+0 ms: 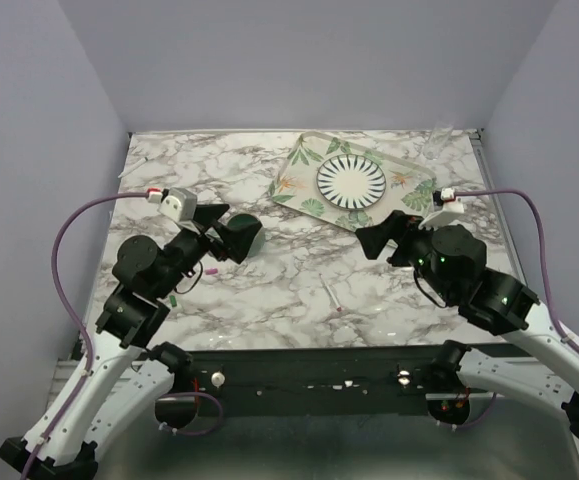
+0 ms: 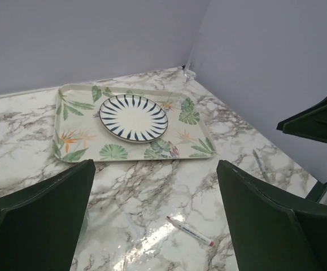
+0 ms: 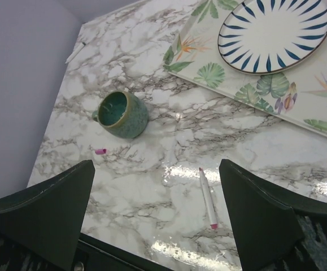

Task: Insert the pens into the pen caps

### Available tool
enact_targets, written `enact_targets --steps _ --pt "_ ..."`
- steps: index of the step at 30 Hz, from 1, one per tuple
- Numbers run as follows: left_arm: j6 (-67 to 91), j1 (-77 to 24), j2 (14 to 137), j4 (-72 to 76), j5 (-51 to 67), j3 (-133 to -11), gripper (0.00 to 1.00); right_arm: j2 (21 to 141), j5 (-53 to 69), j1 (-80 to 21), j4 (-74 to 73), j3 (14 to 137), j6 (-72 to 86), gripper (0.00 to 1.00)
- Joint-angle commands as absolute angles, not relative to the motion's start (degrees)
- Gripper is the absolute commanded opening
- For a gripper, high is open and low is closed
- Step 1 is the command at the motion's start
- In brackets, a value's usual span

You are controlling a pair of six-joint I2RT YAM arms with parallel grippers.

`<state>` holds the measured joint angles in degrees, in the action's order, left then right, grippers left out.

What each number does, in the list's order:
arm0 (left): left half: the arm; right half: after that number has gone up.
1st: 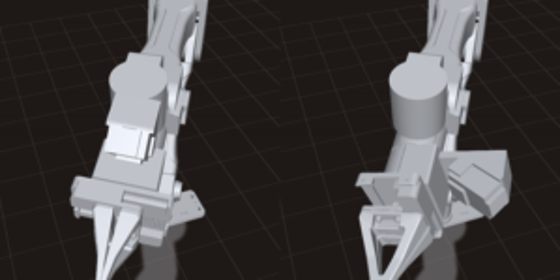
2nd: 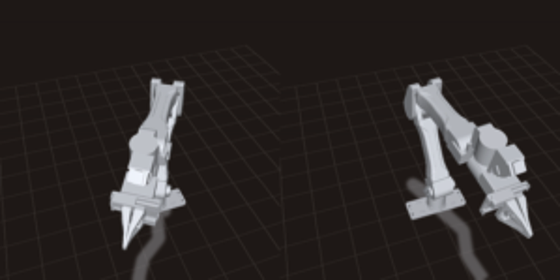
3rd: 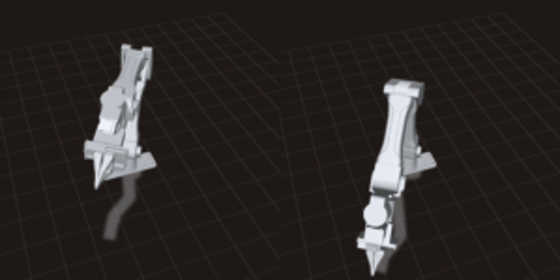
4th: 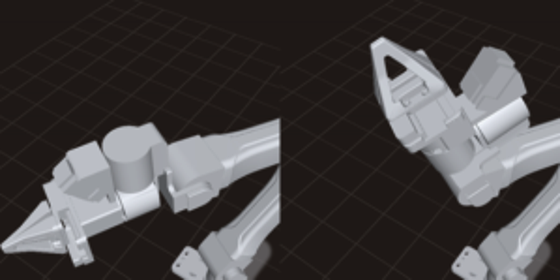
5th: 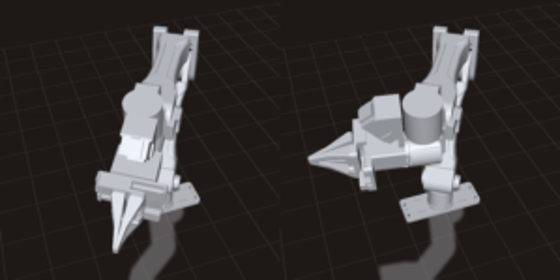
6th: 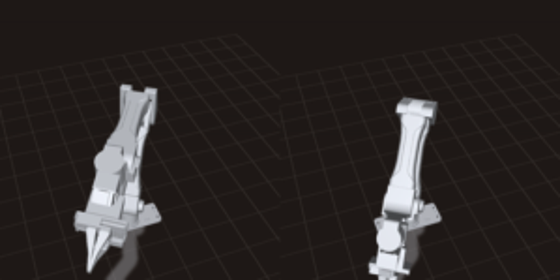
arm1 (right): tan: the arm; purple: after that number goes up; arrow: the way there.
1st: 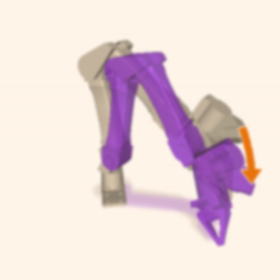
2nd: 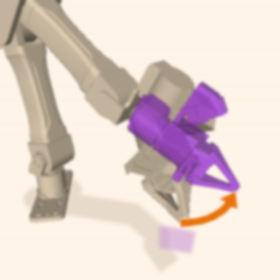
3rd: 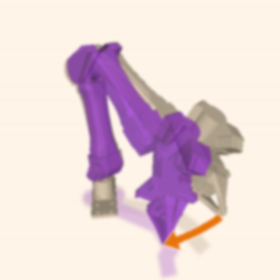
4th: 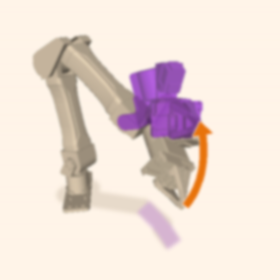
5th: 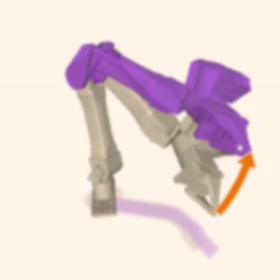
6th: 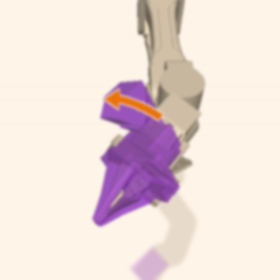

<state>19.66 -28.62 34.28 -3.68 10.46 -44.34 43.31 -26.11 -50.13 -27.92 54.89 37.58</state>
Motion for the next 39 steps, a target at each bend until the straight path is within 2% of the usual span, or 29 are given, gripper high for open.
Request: enact_targets --steps 1,6,8,9,10,13,16,18,22,26,31,39 --pt "21.09 -28.83 32.70 -1.06 3.62 -43.07 0.99 43.15 -27.25 -49.75 -29.88 56.16 39.55 1.00" --pt "22.67 -28.83 33.74 -2.02 -5.70 -45.52 0.99 41.23 -27.07 -49.75 -29.88 55.55 39.64 1.00" --pt "23.37 -28.83 35.67 -5.08 -14.55 -49.63 0.99 40.35 -26.46 -49.75 -29.71 54.59 39.73 1.00" --pt "23.81 -28.83 38.90 -6.66 -18.42 -51.40 0.99 39.30 -24.54 -49.75 -29.36 54.15 39.47 1.00" --pt "24.69 -28.74 41.02 -9.90 -27.16 -53.24 0.99 38.85 -23.56 -49.83 -28.49 53.62 39.03 1.00" --pt "24.97 -25.60 50.43 -13.18 -34.70 -60.45 0.99 37.01 -18.47 -49.83 -26.64 51.69 38.32 1.00" --pt "24.69 -19.45 60.35 -12.83 -33.93 -67.74 0.95 35.34 -13.90 -49.75 -24.01 49.22 36.40 1.00" --pt "27.24 -11.97 68.67 -13.44 -33.31 -74.16 0.92 34.63 -12.66 -49.75 -23.12 48.43 36.04 1.00" --pt "32.25 -2.39 82.94 -14.94 -29.46 -84.88 0.74 33.84 -12.40 -49.75 -24.51 48.86 37.00 1.00" --pt "36.29 4.03 96.57 -15.82 -22.86 -95.34 0.62 32.43 -12.04 -49.83 -26.10 48.08 39.37 1.00" --pt "40.41 10.09 112.92 -15.64 -14.52 -107.65 0.57 29.45 -12.57 -49.75 -23.39 45.62 40.08 1.00" --pt "53.07 16.26 132.42 -16.87 -12.83 -122.50 0.57 30.76 -16.95 -49.83 -21.27 46.14 37.97 1.00"
